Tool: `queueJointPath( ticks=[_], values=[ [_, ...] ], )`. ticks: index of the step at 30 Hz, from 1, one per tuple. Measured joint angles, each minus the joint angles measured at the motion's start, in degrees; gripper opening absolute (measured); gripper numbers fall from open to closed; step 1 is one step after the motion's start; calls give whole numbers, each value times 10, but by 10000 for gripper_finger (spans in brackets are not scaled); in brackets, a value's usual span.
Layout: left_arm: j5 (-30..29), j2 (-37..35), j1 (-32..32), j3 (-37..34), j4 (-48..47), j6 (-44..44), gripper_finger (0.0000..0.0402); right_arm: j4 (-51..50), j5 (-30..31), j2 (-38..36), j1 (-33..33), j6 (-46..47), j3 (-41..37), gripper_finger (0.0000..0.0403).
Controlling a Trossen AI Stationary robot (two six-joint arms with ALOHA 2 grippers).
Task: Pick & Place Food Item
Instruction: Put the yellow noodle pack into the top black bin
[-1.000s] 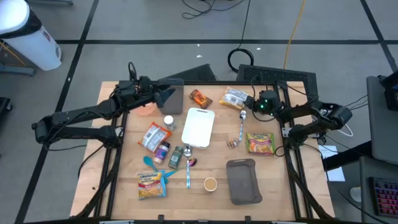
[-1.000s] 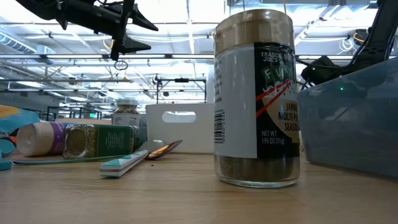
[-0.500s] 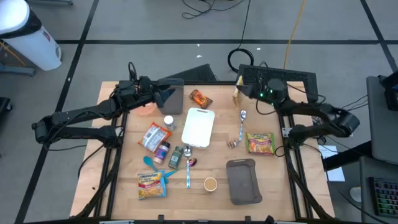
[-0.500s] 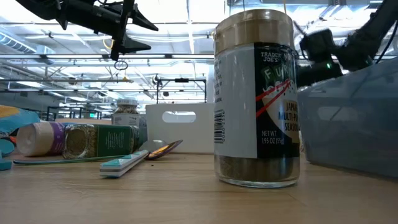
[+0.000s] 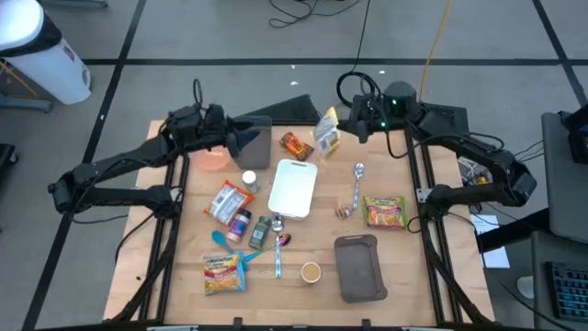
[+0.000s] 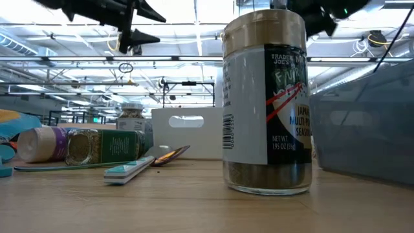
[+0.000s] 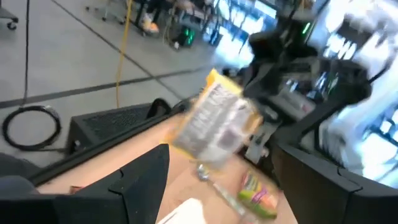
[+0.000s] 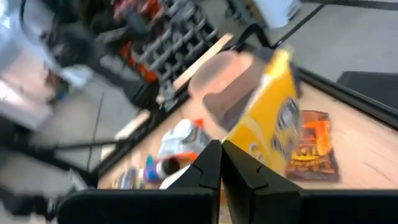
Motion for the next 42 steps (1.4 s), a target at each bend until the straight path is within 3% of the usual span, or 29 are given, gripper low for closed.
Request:
queueJointPath(
  ticks=[9, 18, 28, 42],
  values=[
    [105, 118, 14, 218, -186, 148, 294, -100, -1, 52, 87, -91, 119, 0],
    [181, 239, 15, 360, -248, 240, 294, -103, -29, 71, 170, -102, 132, 0],
    [300, 321, -21, 401, -247, 233, 294, -68, -29, 71, 217, -87, 132, 0],
    [344, 349, -75, 404, -179, 186, 294, -48, -31, 71, 221, -80, 132, 0]
  ],
)
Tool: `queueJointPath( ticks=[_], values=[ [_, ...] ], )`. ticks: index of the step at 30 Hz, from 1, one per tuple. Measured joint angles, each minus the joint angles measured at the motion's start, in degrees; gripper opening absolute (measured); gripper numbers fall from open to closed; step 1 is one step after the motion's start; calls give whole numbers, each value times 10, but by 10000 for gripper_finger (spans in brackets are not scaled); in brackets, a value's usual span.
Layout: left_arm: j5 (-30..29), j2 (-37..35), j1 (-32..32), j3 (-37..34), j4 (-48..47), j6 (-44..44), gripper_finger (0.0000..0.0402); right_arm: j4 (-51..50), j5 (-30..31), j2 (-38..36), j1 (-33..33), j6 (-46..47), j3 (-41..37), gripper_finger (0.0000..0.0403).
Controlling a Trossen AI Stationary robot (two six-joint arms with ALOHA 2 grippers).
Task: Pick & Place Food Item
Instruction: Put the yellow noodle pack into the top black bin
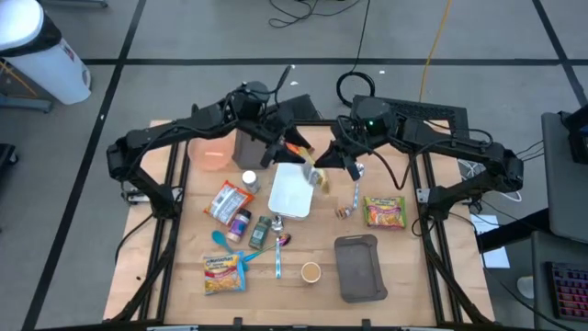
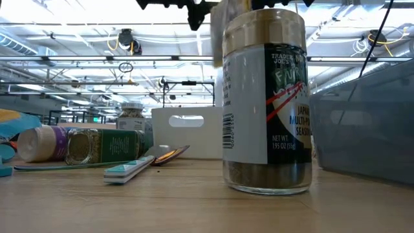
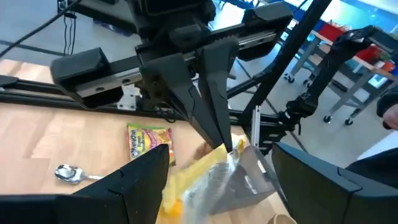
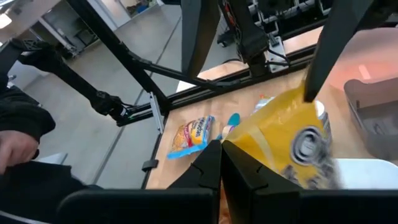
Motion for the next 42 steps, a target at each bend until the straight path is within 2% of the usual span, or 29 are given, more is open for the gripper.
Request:
queueJointPath(
  ticks=[7, 14, 34, 42],
  values=[
    [-55, 0, -1, 0, 0, 4, 294, 39, -30, 0, 0, 8, 0, 0],
    [-41, 0, -3, 0, -5, 0, 281, 39, -29, 0, 0, 5, 0, 0],
    [-38, 0, -5, 0, -11, 19, 15, 56, -28, 0, 0, 4, 0, 0],
    [-39, 0, -5, 0, -8, 30, 5, 57, -27, 0, -1, 4, 0, 8]
  ],
)
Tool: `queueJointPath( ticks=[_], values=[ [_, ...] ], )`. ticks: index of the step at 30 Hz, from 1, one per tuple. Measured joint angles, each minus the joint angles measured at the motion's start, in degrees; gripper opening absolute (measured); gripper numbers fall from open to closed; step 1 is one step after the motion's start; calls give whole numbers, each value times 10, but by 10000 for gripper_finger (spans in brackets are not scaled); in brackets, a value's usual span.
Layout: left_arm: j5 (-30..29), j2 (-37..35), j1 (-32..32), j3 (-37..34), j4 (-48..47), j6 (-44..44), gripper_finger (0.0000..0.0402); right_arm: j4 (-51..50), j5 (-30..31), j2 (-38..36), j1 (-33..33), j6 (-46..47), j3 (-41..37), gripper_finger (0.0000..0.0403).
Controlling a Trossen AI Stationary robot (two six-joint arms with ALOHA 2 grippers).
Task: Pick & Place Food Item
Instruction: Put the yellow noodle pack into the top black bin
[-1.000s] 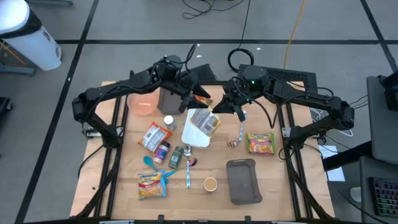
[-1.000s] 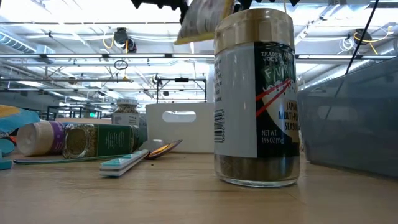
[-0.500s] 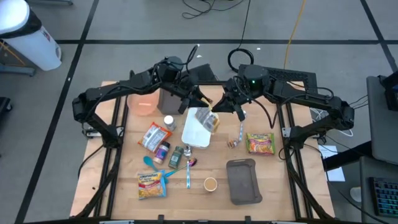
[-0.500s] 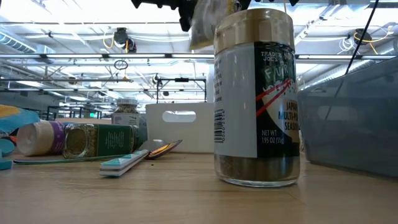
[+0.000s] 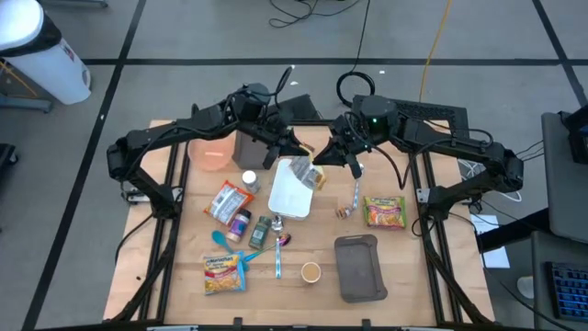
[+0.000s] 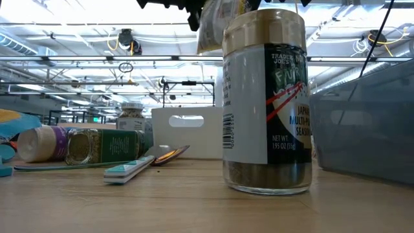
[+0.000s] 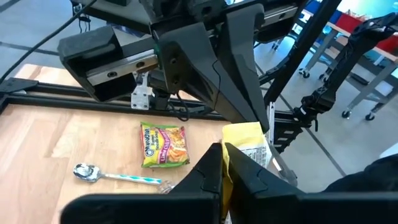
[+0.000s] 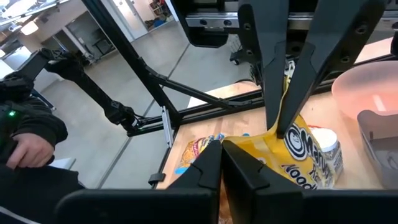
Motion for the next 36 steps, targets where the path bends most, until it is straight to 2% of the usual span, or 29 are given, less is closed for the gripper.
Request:
queueJointPath(
  ticks=[5, 14, 20, 26, 30, 36],
  values=[
    [-3, -2, 1, 0, -1, -1, 4, 4, -2, 0, -10, 12, 0, 41],
    [-11, -9, 8, -1, 1, -1, 2, 84, -1, 0, -53, 64, 0, 142],
    [-35, -9, 15, -1, 1, -19, 2, 120, 0, 0, -79, 62, 0, 188],
    [-96, -9, 18, -1, 17, -44, 2, 112, 3, 0, -82, 31, 0, 198],
    [-136, -9, 18, -1, 16, -49, 1, 79, 39, 4, -82, -7, 0, 191],
    [-160, -9, 18, -1, 18, -63, 1, 40, 83, 4, -82, -67, 0, 181]
  ],
)
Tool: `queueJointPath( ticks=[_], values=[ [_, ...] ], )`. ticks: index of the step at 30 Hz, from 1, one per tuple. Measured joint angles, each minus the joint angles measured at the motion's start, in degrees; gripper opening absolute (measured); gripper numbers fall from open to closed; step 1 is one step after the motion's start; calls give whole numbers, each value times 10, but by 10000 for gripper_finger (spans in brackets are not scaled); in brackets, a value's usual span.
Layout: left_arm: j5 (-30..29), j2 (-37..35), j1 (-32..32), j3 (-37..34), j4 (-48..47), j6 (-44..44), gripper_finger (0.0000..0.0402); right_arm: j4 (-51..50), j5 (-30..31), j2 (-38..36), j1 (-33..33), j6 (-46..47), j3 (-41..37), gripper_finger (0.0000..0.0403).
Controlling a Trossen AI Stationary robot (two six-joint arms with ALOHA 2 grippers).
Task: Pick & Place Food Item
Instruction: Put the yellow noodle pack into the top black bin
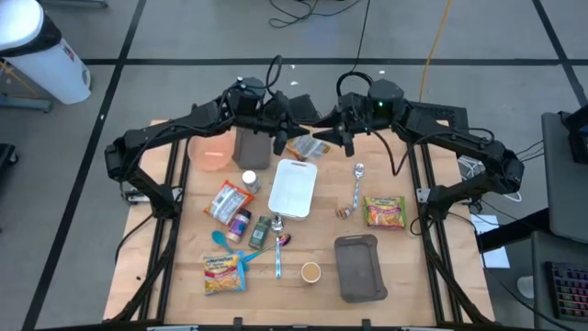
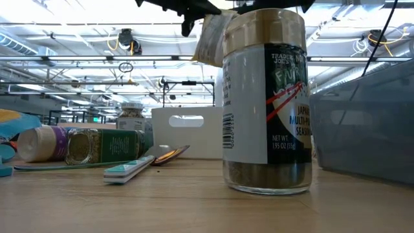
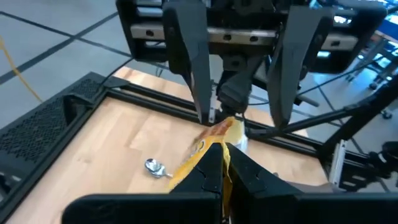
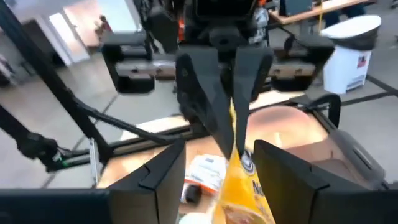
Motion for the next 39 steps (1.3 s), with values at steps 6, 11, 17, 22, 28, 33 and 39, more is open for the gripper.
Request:
queueJointPath(
  ticks=[6, 11, 17, 22, 28, 33, 39],
  values=[
    [-12, 0, 6, 0, 0, -8, 1, -29, 39, 0, 0, -27, 0, 180],
    [-13, 0, 9, 0, 0, -11, 1, -45, 42, 0, 0, -37, 0, 172],
    [-13, 0, 10, 0, 0, -11, 2, -64, 56, 0, 0, -47, 0, 160],
    [-12, 0, 15, 0, 0, -13, 2, -116, 71, 0, 0, -68, 0, 151],
    [-8, 0, 19, 0, -1, -12, 1, -110, 71, 0, 0, -67, 0, 144],
    [-7, 0, 19, 0, -8, -9, 2, -107, 69, 0, 0, -65, 0, 131],
    [-7, 0, 19, 0, -9, -6, 2, -109, 68, 0, 0, -65, 0, 102]
  ],
)
